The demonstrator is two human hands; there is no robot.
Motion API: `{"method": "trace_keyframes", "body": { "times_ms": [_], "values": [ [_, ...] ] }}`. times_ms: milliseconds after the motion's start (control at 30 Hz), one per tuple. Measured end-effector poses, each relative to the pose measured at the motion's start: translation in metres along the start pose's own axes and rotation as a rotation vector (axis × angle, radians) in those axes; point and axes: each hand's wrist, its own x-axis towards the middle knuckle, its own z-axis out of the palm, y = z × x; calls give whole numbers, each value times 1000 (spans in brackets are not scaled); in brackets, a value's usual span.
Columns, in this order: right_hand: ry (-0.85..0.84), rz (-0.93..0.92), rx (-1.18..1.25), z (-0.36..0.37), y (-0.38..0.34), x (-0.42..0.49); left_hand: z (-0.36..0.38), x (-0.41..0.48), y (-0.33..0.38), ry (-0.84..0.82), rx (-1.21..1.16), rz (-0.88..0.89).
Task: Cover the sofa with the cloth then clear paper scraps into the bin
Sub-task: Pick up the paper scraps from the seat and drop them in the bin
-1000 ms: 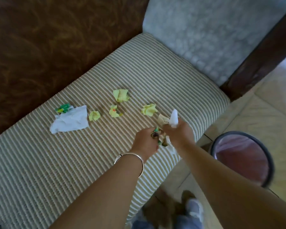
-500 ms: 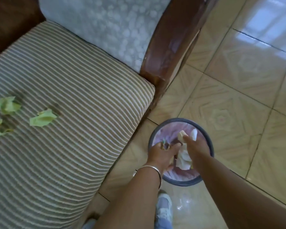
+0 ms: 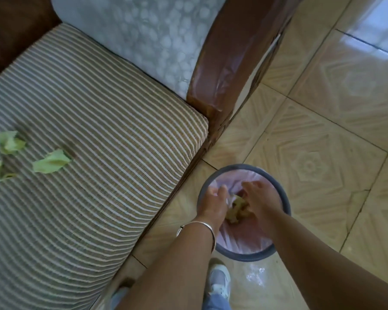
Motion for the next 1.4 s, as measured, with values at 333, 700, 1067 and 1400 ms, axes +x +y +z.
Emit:
{"method": "trace_keyframes", "body": {
  "times_ms": [333,700,1067,1400],
  "values": [
    [-144,-447,-342,137,-126,-88,-177,-28,34,641,31,413],
    [-142,-743,-900,344,-169,-152,-415,-6,-39,765,547,335],
    [-20,-827,-837,393,-205,-169,-470,-5,-53,649,448,486],
    [-14,-811,-1012,455,-208,-166,-506,1,-88,639,560,160]
  ]
}}
